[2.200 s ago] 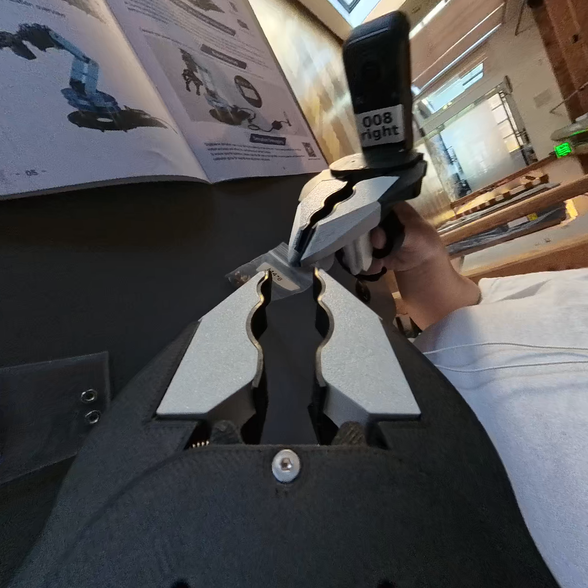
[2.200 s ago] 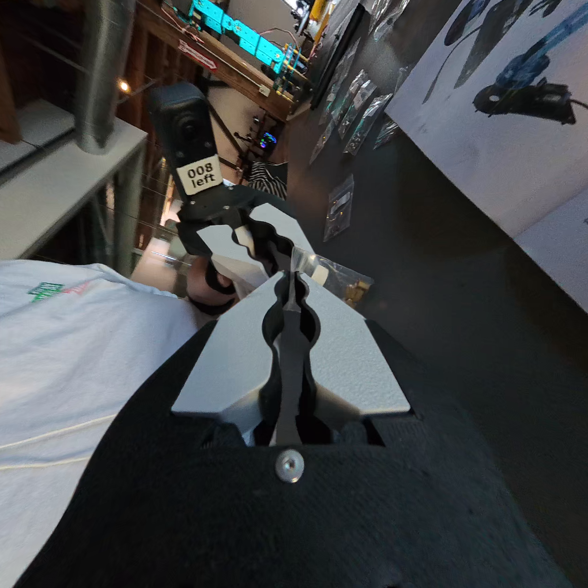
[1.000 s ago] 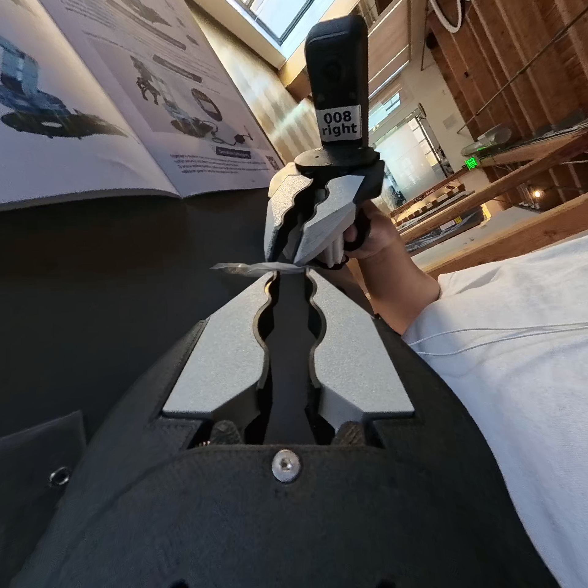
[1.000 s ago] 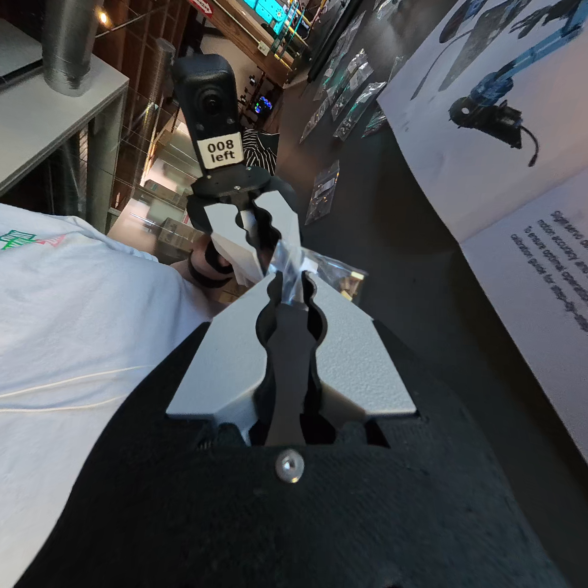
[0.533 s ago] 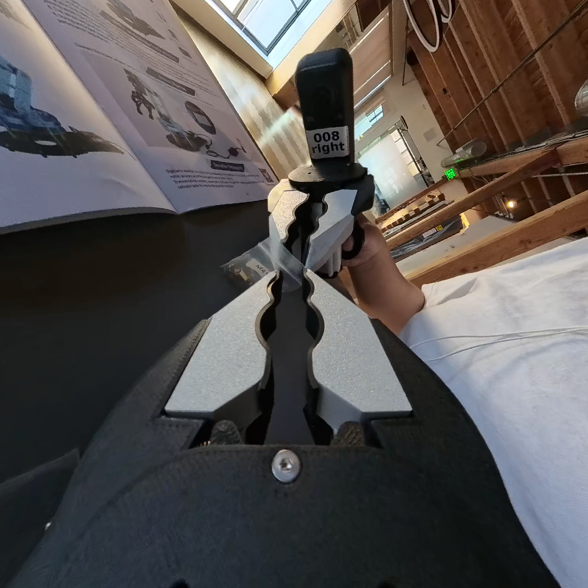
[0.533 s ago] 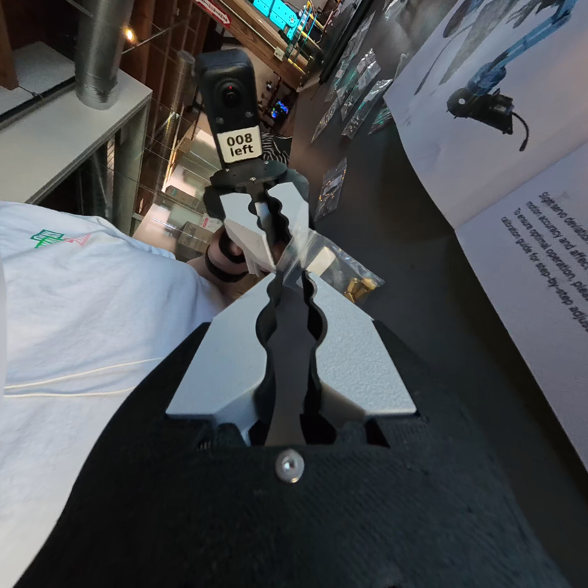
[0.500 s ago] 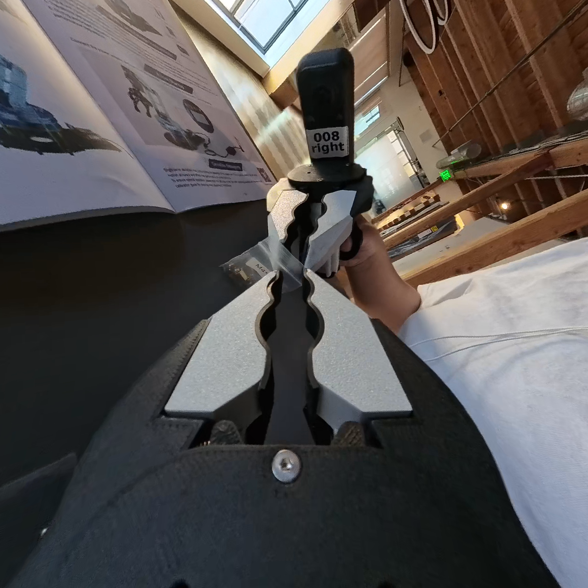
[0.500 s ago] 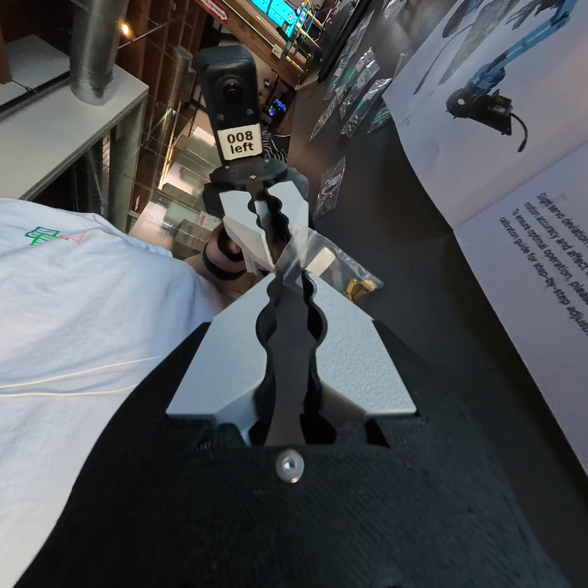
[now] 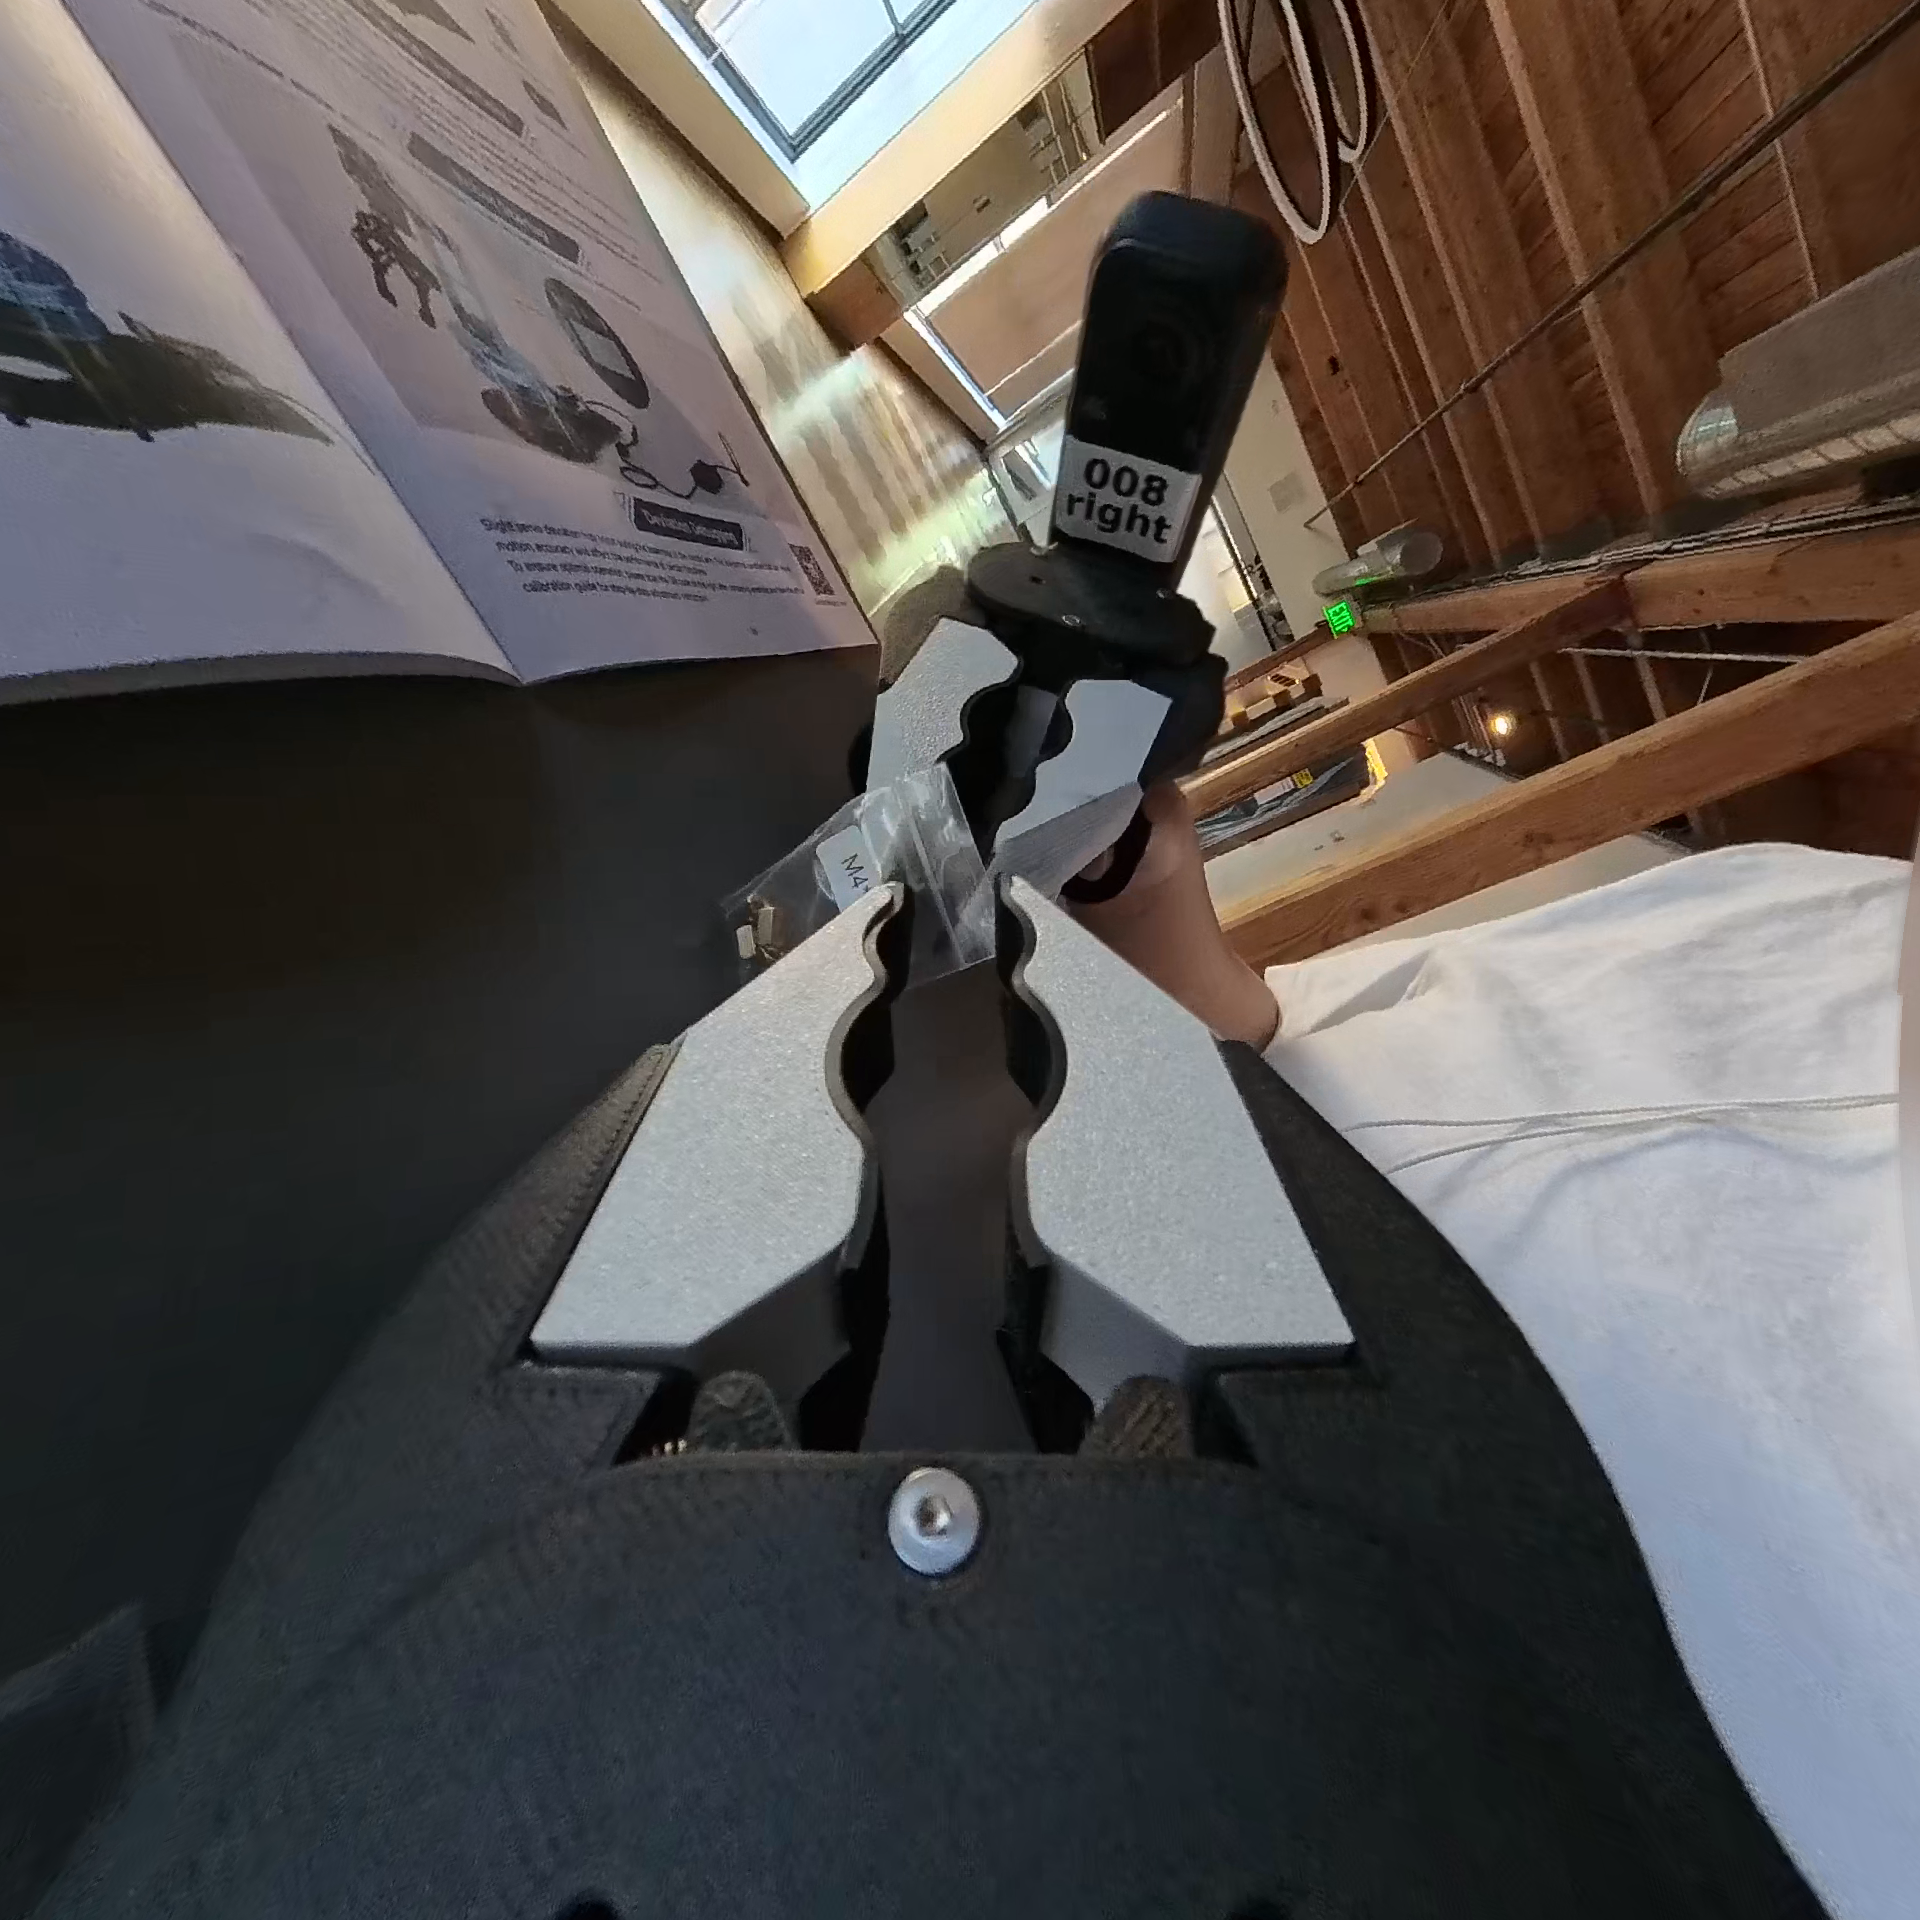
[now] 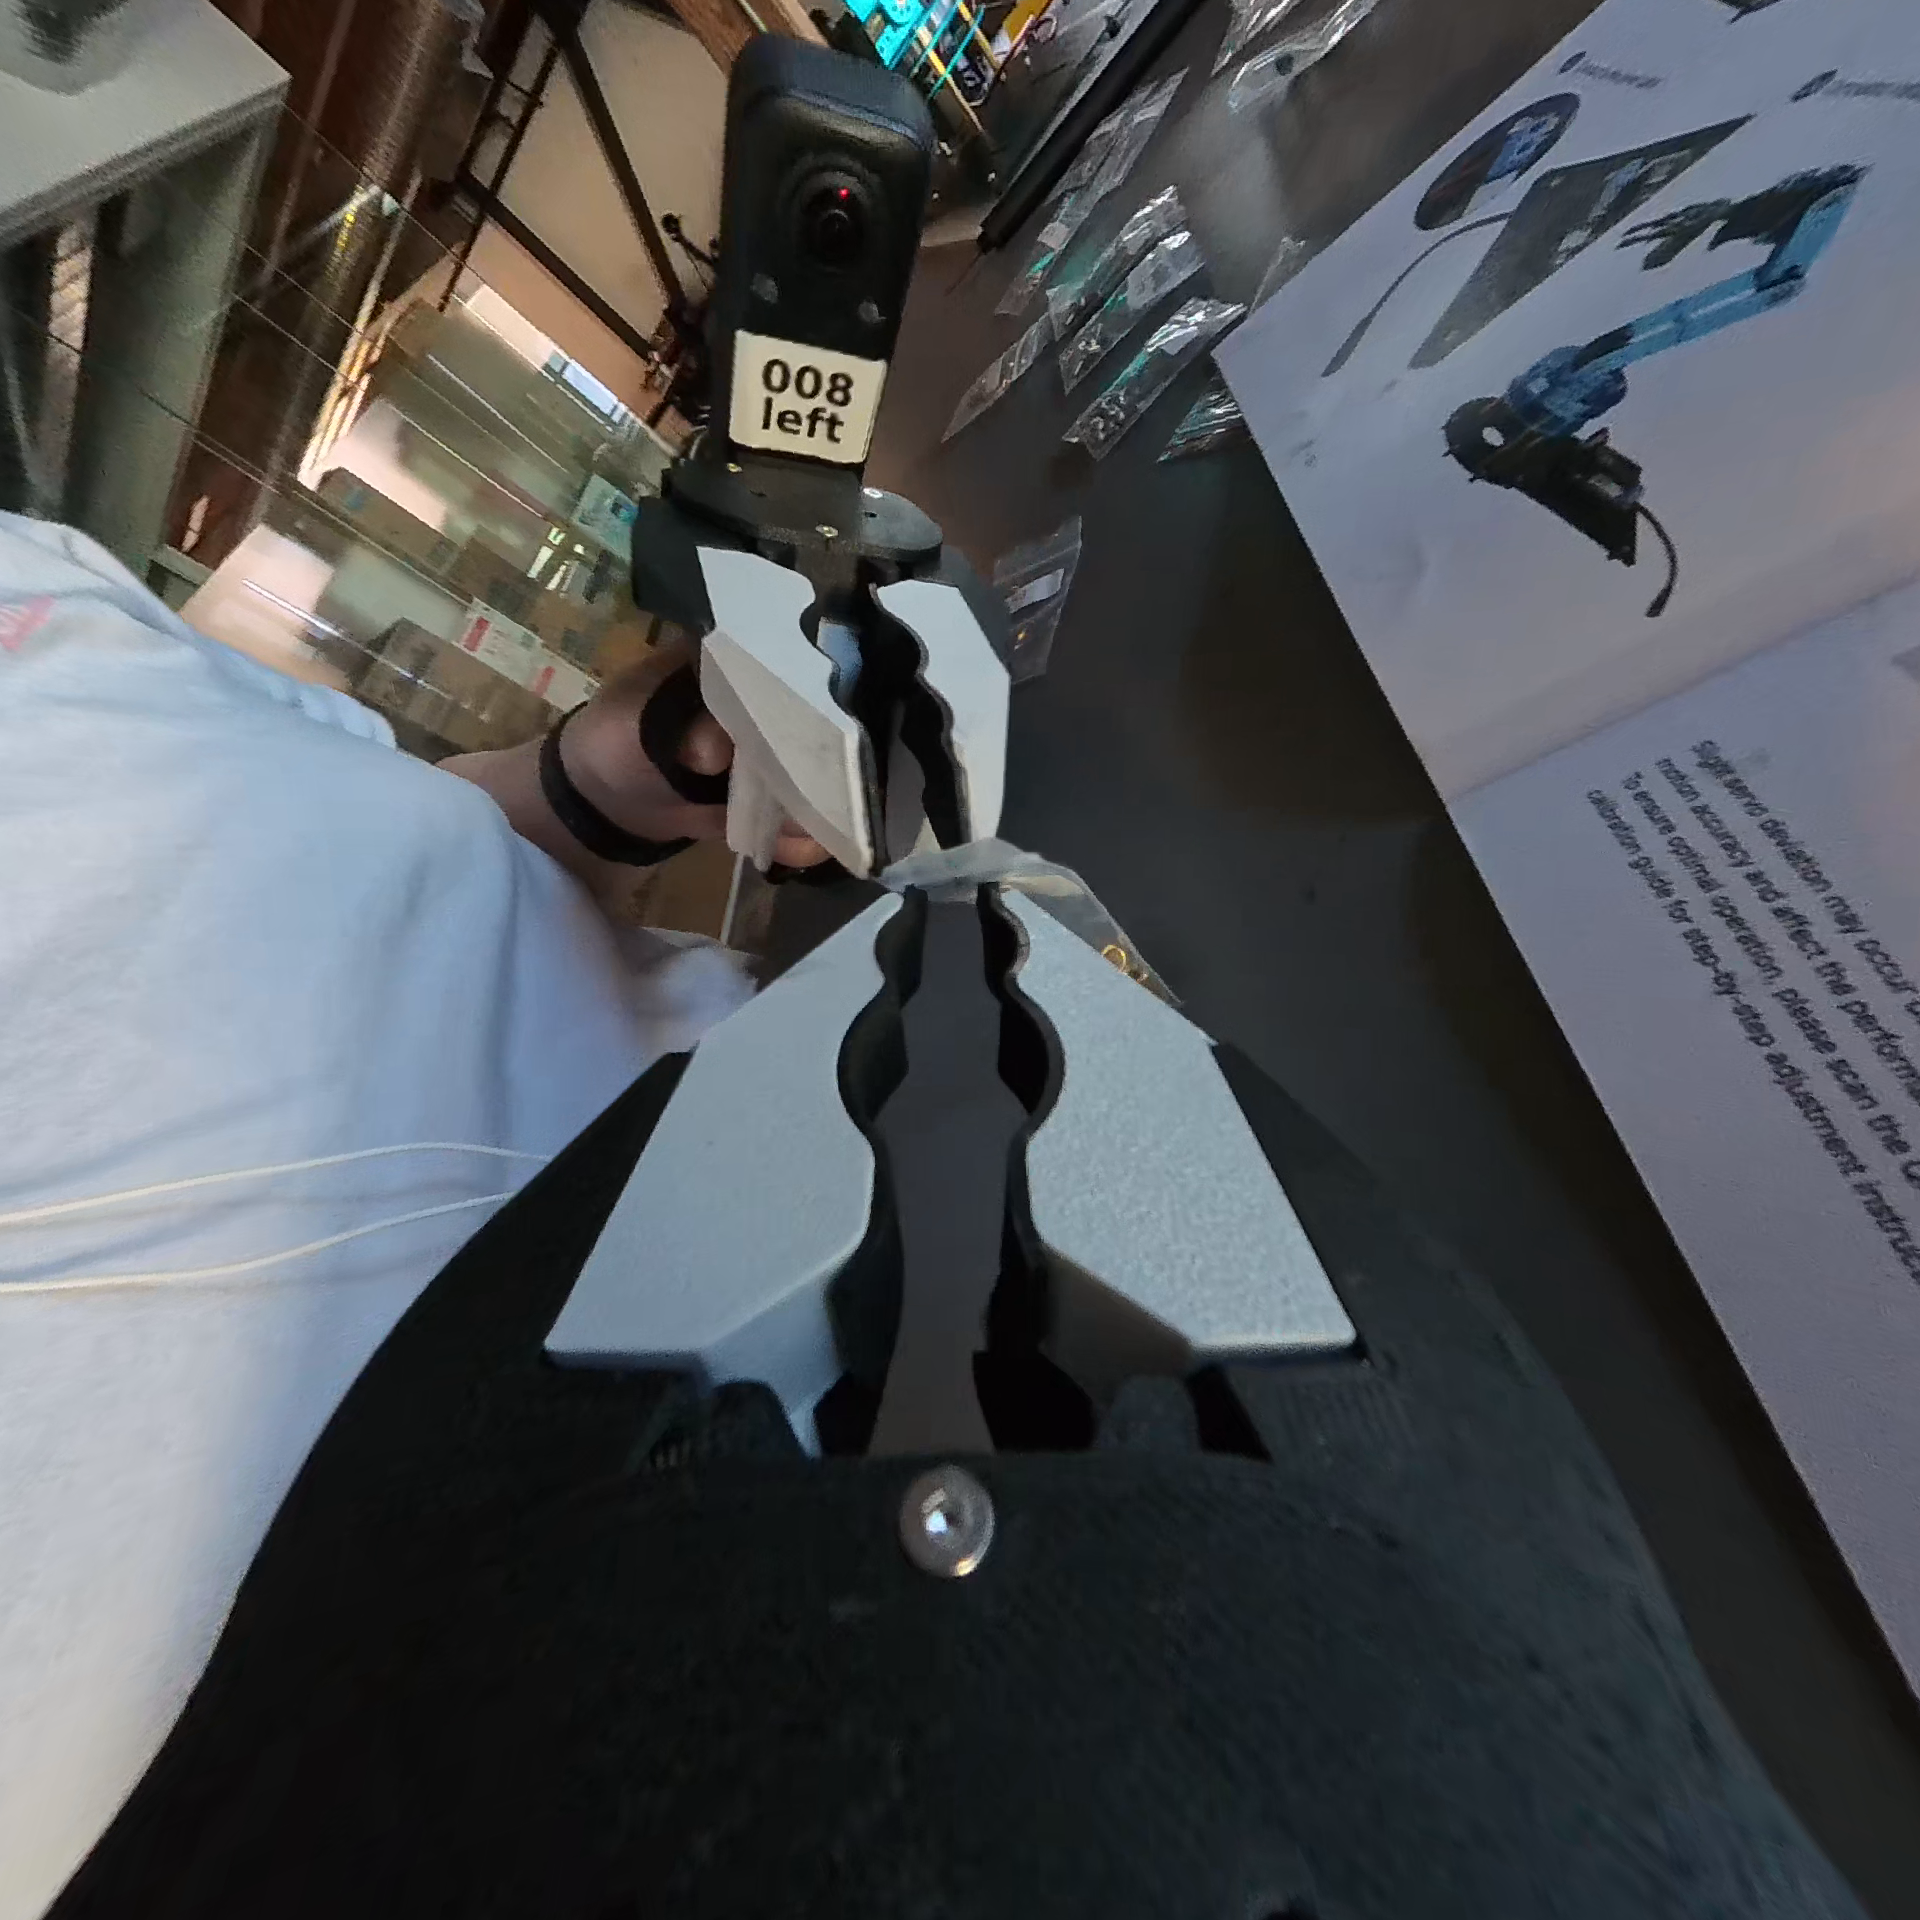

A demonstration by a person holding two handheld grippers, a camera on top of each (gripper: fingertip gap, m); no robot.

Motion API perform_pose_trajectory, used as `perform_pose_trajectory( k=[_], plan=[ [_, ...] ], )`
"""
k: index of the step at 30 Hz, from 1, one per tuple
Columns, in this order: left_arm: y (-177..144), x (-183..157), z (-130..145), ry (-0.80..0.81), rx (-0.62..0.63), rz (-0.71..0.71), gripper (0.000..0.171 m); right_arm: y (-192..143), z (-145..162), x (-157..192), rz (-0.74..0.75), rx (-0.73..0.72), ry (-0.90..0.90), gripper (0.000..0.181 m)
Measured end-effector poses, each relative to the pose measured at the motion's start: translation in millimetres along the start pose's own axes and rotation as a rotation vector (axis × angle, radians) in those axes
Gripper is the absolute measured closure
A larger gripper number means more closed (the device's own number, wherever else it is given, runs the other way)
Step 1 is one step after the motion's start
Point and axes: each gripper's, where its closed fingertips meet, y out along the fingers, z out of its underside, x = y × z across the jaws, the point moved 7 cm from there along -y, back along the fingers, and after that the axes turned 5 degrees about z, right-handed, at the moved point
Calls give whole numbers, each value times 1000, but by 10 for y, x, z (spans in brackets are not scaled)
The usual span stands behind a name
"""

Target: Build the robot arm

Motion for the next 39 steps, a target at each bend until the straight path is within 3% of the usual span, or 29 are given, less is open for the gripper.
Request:
perform_pose_trajectory(
  k=[12,27,39],
  plan=[
    [61,-18,-5,40,90,-41,167,-51,39,26,59,-11,-34,172],
    [125,-18,12,-9,94,15,168,-239,30,-46,-89,-192,260,173],
    [186,-66,14,11,98,44,170,-216,68,-44,-84,-159,265,173]
  ],
)
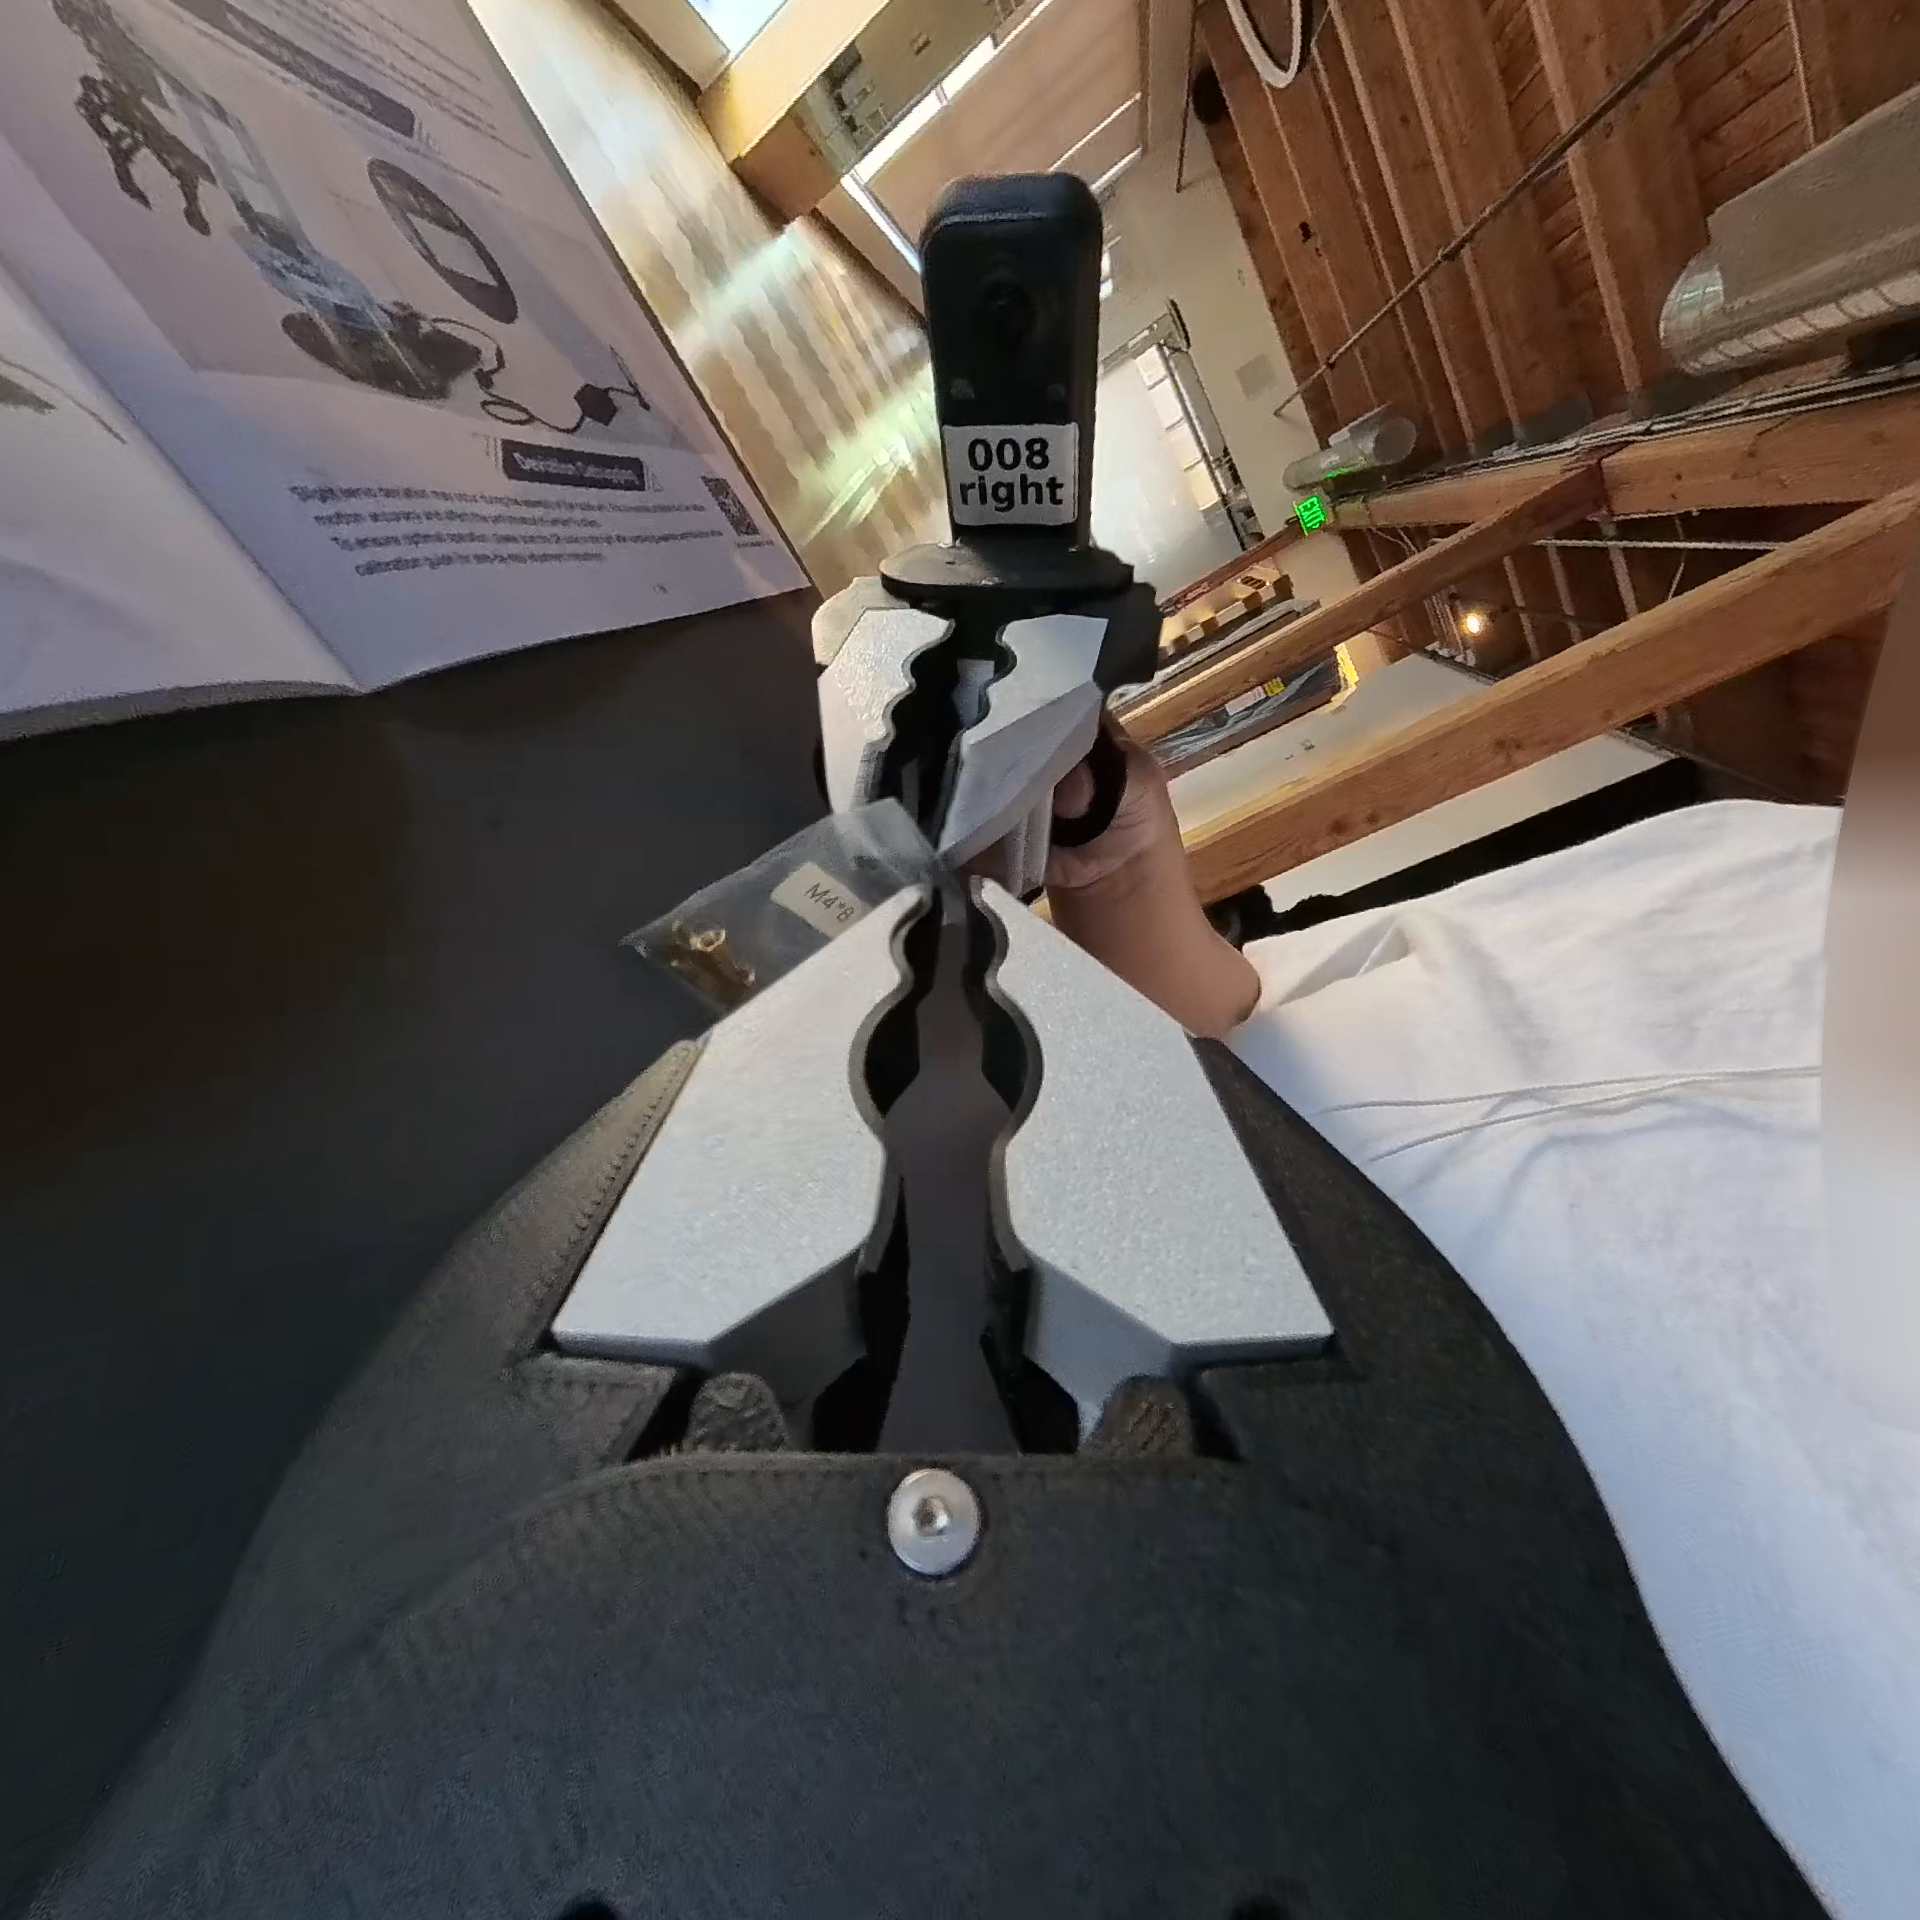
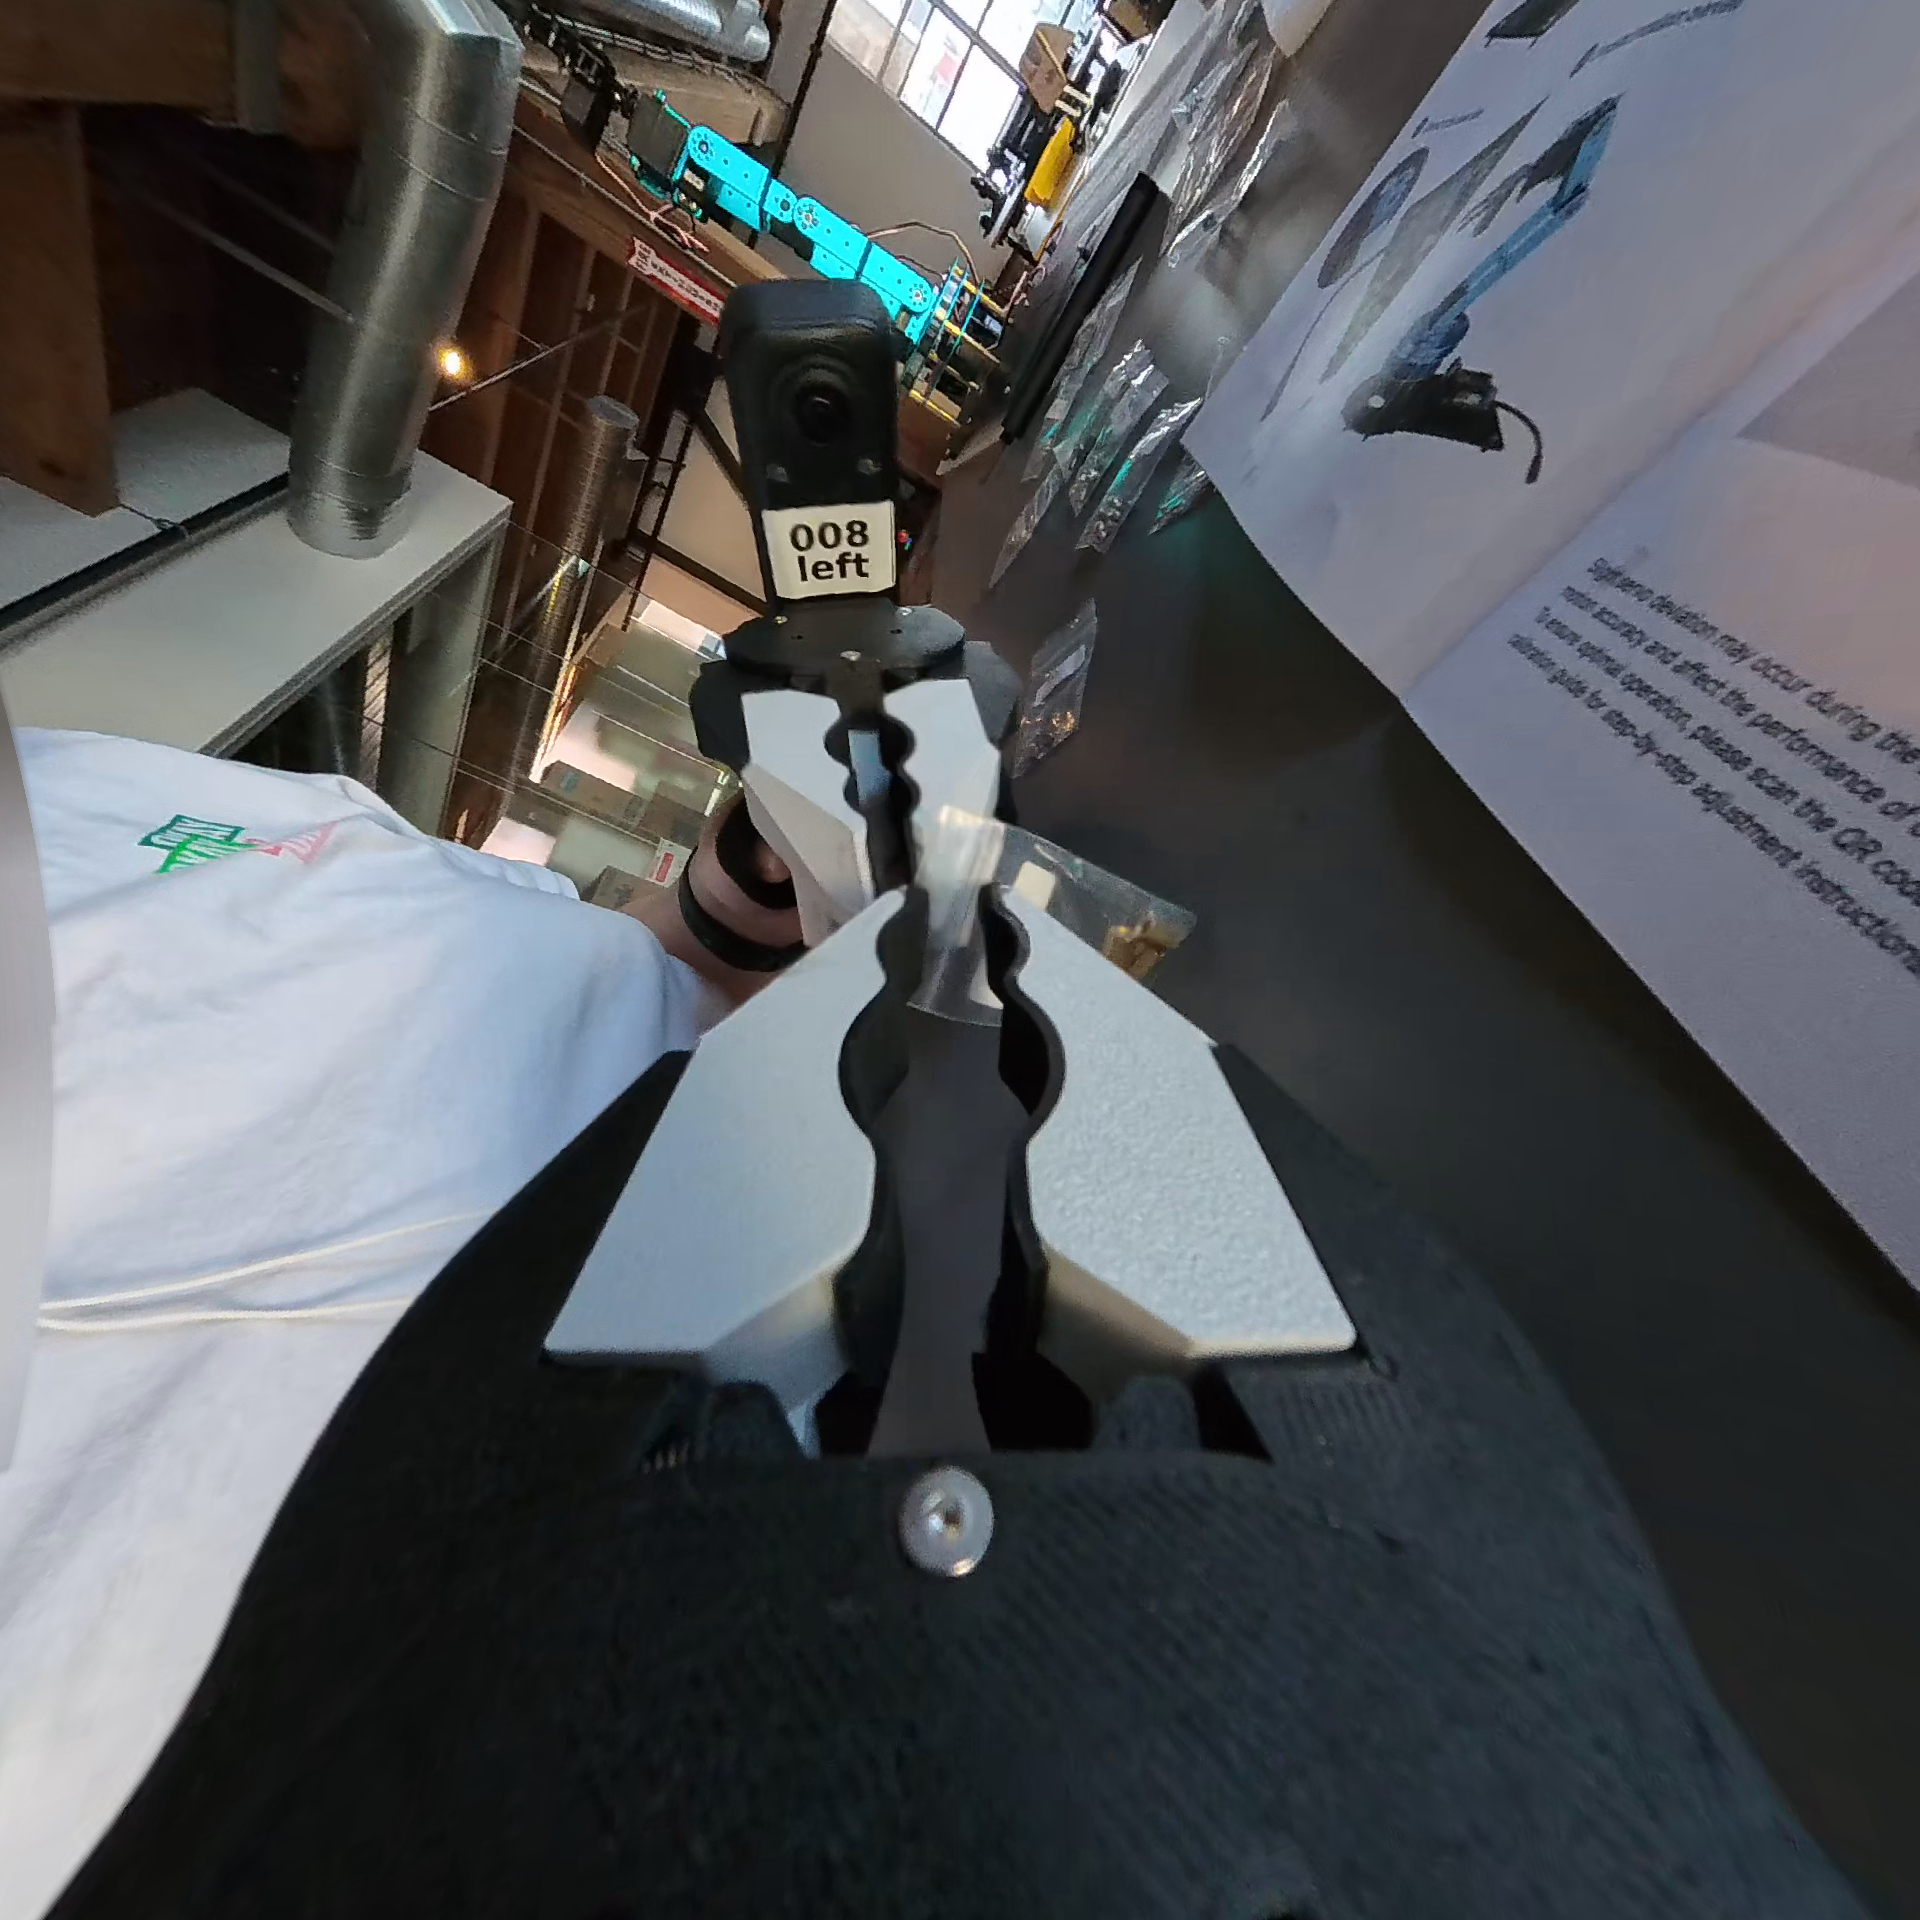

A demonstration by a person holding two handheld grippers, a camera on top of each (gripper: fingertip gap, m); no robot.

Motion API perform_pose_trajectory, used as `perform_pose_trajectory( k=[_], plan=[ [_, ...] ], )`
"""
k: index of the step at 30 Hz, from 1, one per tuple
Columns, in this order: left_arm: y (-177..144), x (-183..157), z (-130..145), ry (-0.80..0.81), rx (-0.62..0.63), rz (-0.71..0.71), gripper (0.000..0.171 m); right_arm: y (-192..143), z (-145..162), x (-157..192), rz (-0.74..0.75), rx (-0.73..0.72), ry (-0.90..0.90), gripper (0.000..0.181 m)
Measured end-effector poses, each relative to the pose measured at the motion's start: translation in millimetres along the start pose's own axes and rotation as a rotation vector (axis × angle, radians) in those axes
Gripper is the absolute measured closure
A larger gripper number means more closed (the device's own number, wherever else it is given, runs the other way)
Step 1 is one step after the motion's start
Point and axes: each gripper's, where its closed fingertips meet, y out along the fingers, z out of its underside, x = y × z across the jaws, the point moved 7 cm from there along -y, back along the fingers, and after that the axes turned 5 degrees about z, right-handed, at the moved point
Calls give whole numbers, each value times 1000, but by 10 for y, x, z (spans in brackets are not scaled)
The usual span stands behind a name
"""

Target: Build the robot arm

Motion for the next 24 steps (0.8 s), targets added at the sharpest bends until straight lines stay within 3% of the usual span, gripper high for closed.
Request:
perform_pose_trajectory(
  k=[24],
  plan=[
    [25,50,20,-24,11,1,171,-25,23,-44,-10,55,28,177]
  ],
)
